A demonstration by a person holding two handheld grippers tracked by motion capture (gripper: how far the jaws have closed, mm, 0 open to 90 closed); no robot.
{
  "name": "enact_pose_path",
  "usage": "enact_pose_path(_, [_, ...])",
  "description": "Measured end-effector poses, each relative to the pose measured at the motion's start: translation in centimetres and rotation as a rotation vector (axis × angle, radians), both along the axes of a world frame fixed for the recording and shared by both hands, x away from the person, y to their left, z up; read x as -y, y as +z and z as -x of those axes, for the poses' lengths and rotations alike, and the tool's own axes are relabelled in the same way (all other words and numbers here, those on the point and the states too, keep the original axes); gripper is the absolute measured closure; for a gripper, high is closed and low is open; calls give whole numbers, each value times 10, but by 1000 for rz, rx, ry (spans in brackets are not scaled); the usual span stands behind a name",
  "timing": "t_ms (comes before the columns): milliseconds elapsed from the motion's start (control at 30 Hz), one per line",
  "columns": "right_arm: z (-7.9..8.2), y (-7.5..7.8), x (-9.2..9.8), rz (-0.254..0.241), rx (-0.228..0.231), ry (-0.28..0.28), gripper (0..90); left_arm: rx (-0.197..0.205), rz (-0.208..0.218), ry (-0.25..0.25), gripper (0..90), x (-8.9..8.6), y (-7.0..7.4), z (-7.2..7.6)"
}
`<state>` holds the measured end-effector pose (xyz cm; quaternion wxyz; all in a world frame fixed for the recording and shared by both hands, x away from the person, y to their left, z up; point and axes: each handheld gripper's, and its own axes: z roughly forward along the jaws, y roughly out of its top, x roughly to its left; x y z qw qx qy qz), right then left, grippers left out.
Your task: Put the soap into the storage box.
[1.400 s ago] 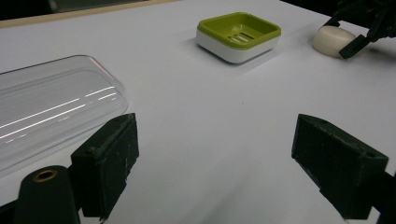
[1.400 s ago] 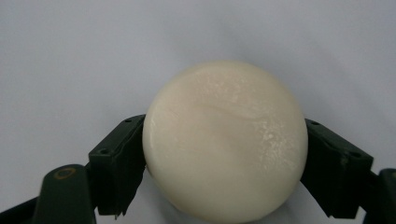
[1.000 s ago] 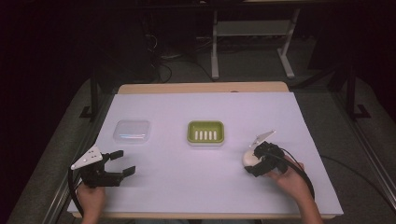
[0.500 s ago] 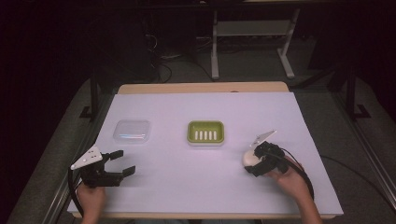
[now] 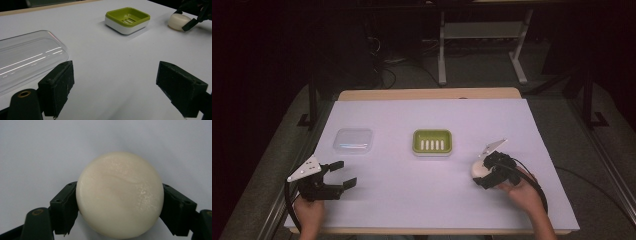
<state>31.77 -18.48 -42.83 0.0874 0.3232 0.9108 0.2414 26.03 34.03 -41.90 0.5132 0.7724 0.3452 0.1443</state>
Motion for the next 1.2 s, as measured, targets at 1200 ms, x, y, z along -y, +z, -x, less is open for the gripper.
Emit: enact_pose_path(1200, [-26, 39, -40, -13, 4, 145, 231, 0, 12, 10, 145, -2, 1, 2])
